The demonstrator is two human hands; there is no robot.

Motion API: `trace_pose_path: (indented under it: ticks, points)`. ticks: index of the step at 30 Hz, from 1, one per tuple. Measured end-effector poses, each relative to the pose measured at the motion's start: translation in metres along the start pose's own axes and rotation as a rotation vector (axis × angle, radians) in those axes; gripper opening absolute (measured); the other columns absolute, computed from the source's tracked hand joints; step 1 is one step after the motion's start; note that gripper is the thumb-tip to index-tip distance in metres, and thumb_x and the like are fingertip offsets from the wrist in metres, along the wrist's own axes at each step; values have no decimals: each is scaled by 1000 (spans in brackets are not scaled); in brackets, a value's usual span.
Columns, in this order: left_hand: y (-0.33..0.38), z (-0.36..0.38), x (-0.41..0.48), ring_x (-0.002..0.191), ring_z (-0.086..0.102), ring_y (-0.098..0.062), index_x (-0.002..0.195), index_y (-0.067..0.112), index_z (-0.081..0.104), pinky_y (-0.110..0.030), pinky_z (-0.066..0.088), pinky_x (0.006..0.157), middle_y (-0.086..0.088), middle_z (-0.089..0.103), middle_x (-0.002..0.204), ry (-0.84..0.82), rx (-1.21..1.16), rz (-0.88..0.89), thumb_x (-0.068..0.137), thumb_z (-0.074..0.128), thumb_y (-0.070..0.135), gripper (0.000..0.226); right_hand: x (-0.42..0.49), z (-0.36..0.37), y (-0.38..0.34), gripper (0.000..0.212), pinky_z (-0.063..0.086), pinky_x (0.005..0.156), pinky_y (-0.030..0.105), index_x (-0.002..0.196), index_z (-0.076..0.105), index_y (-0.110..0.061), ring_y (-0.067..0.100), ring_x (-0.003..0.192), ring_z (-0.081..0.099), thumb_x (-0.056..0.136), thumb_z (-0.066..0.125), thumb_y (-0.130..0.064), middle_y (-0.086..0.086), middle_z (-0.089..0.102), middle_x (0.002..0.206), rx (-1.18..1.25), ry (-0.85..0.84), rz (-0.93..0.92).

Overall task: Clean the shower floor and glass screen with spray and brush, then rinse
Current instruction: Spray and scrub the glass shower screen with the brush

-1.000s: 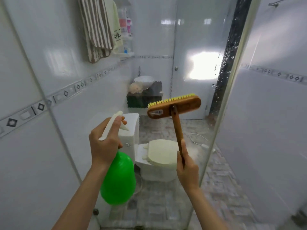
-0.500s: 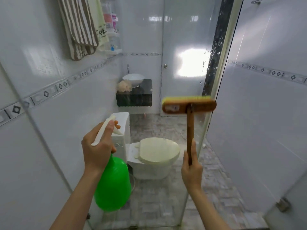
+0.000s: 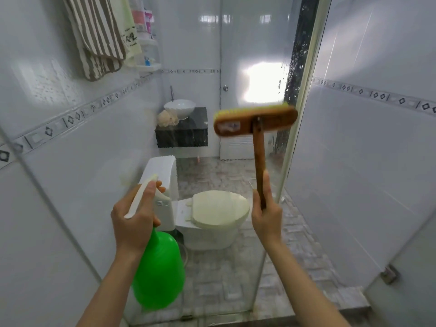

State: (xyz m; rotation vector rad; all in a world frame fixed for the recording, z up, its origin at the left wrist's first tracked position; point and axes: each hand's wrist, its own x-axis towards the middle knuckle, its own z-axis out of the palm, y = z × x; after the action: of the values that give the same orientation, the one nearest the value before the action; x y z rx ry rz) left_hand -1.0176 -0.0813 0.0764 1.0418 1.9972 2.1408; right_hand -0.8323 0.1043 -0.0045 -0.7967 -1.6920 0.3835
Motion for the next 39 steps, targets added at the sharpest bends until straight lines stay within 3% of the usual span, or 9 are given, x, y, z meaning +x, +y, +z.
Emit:
trace_pose_path:
  ticks: [4, 8, 12, 15, 20, 24, 28, 35, 39]
  points:
    - [-2, -11, -3, 36, 48, -12, 98, 15, 76, -24, 44, 41, -3, 73, 76, 16, -19, 7, 99, 55, 34, 28, -14, 13, -1, 60, 29, 49, 4, 150, 15, -38, -4, 48, 39, 99, 44, -25, -18, 34, 62, 16, -26, -35]
    - [-5, -37, -3, 37, 45, -17, 91, 24, 76, -20, 39, 40, 1, 69, 66, 64, -53, 18, 100, 54, 31, 25, -94, 6, 9, 59, 30, 48, 5, 149, 16, -44, -4, 44, 36, 98, 42, -33, -15, 51, 71, -29, -312, 13]
    - [-12, -63, -8, 37, 45, -18, 86, 32, 75, -18, 39, 40, -5, 69, 71, 147, -20, -6, 99, 54, 34, 24, -56, 51, -29, 53, 26, 42, 15, 149, 22, -36, 3, 41, 33, 100, 39, -28, -3, 50, 60, -191, -375, -202]
    - [-19, -80, -13, 37, 48, -12, 93, 23, 75, -17, 41, 41, 1, 71, 73, 198, 52, -32, 100, 54, 32, 24, -23, 74, -51, 42, 32, 37, 24, 145, 31, -29, 14, 38, 38, 103, 33, -27, -1, 45, 54, -304, -324, -394]
    - [-25, -118, -17, 36, 45, -12, 86, 32, 74, -19, 40, 41, 10, 69, 63, 285, 36, -34, 100, 53, 31, 26, -38, 32, -5, 81, 30, 34, 23, 149, 14, -42, 11, 39, 28, 90, 61, -15, 1, 43, 57, -444, -437, -413]
    - [-33, -142, -18, 37, 45, -11, 80, 46, 73, -23, 42, 46, 14, 71, 68, 355, 70, -57, 99, 52, 36, 30, -52, 76, -39, 77, 24, 33, 20, 147, 16, -46, 10, 37, 27, 91, 55, -13, -1, 43, 56, -427, -487, -416]
    - [-36, -145, -20, 40, 49, -11, 88, 34, 74, -22, 44, 47, 10, 68, 63, 355, 127, -67, 100, 51, 39, 26, -56, 150, -116, 93, 39, 30, 26, 148, 15, -45, 16, 34, 32, 82, 68, -7, 2, 41, 57, -501, -594, -527]
    - [-35, -158, -20, 38, 45, -10, 87, 33, 73, -21, 42, 41, 8, 67, 62, 398, 80, -36, 96, 52, 42, 24, -77, 72, -44, 90, 29, 33, 18, 147, 24, -36, 9, 38, 25, 78, 74, -9, 0, 41, 59, -466, -610, -390]
    - [-33, -155, -25, 39, 47, -11, 90, 23, 74, -19, 42, 41, -8, 62, 58, 381, 99, -41, 100, 53, 32, 24, -76, 142, -97, 88, 42, 31, 26, 149, 10, -42, 14, 36, 37, 86, 64, -14, 3, 47, 60, -431, -643, -447]
